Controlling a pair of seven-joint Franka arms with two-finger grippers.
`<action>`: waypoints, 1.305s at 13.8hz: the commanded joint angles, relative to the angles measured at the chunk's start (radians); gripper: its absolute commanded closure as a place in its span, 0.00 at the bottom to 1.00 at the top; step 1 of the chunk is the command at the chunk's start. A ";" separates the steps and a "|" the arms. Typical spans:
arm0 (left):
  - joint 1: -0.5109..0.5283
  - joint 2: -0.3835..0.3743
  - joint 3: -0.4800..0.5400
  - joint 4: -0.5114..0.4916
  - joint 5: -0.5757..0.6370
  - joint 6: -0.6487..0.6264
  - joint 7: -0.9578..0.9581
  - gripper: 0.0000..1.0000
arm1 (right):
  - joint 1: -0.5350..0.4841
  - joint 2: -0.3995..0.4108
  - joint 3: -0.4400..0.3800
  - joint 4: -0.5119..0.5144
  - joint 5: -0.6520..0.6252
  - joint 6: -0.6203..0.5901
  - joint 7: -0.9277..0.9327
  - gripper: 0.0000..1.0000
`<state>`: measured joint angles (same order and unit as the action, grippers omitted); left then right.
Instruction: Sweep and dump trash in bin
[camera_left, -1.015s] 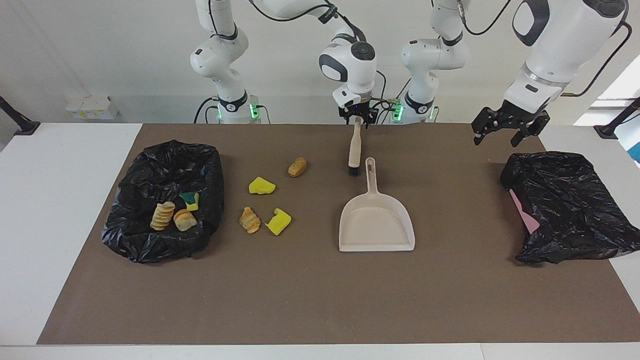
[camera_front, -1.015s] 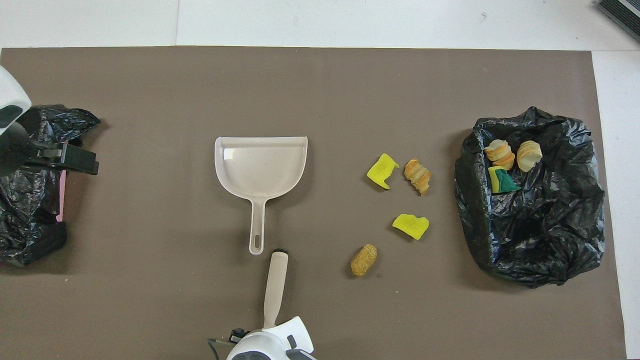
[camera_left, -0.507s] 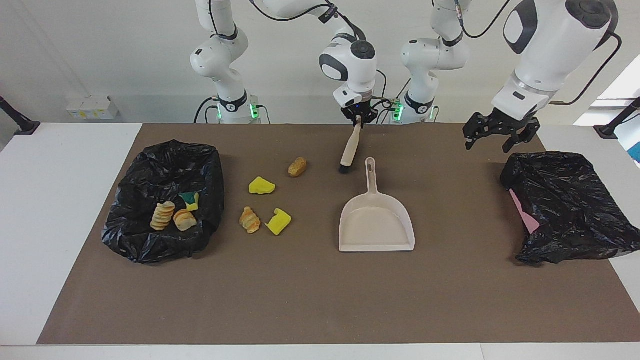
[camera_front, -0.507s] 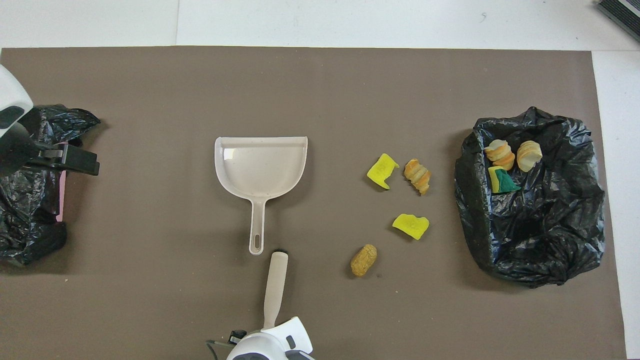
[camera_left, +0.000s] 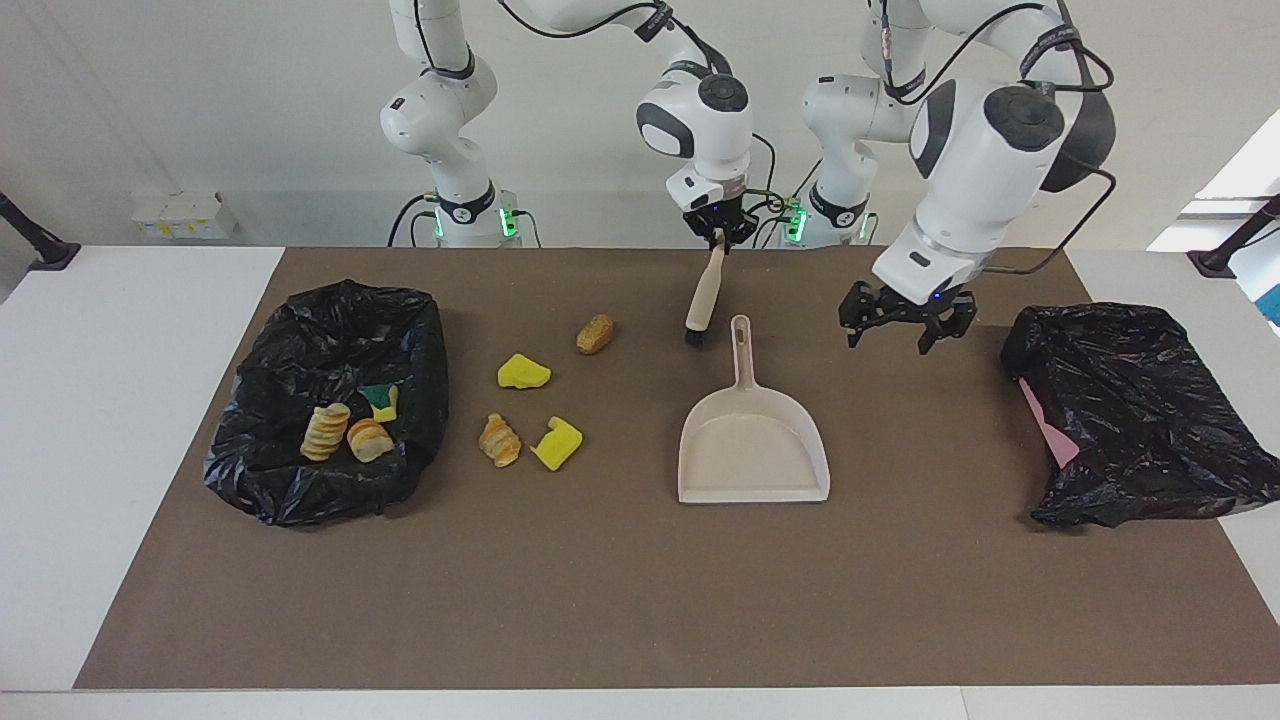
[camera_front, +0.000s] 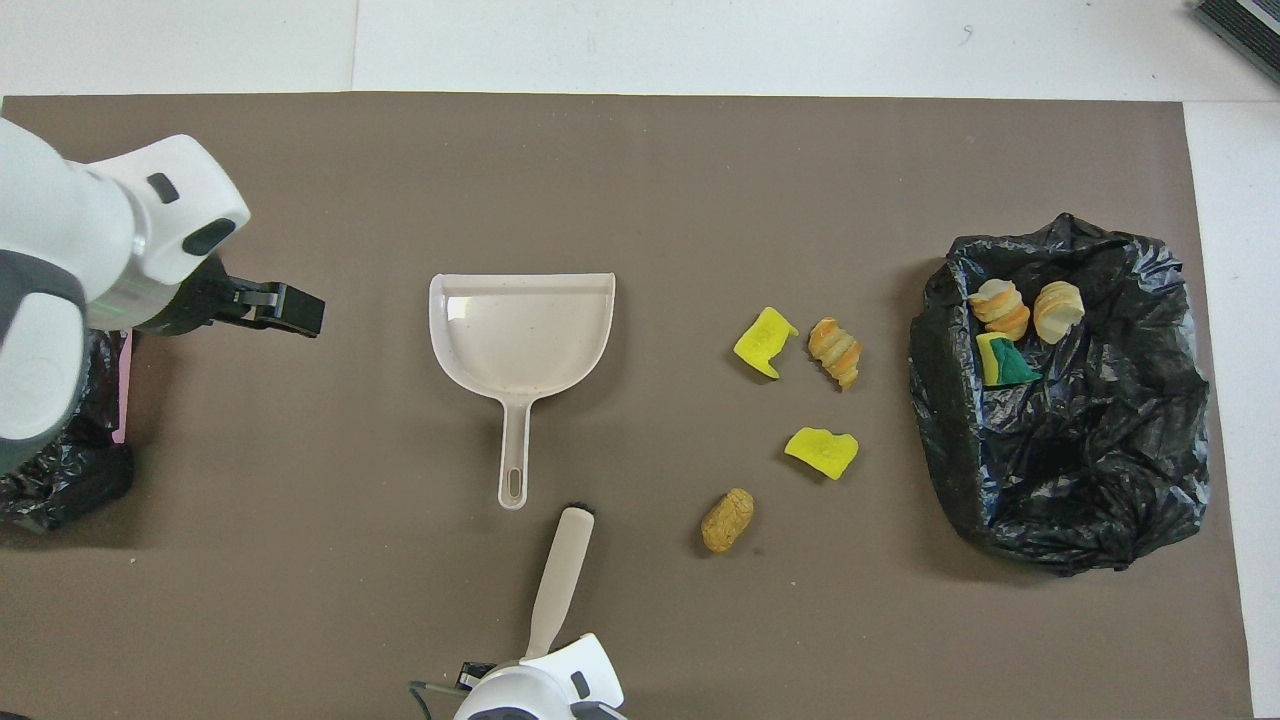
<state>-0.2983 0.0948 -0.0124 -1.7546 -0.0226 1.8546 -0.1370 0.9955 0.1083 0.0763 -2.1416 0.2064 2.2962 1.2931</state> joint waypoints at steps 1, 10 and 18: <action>-0.080 -0.015 0.014 -0.098 0.006 0.089 -0.078 0.00 | -0.063 -0.077 0.000 -0.021 0.013 -0.061 -0.037 1.00; -0.284 -0.007 0.011 -0.314 -0.045 0.294 -0.343 0.00 | -0.314 -0.240 0.003 -0.095 0.013 -0.425 0.064 1.00; -0.292 0.014 0.011 -0.372 -0.045 0.347 -0.320 0.02 | -0.275 -0.254 0.007 -0.242 0.031 -0.206 0.152 1.00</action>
<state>-0.5832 0.1106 -0.0100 -2.1022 -0.0612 2.1730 -0.4731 0.7077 -0.1328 0.0788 -2.3619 0.2158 2.0504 1.4164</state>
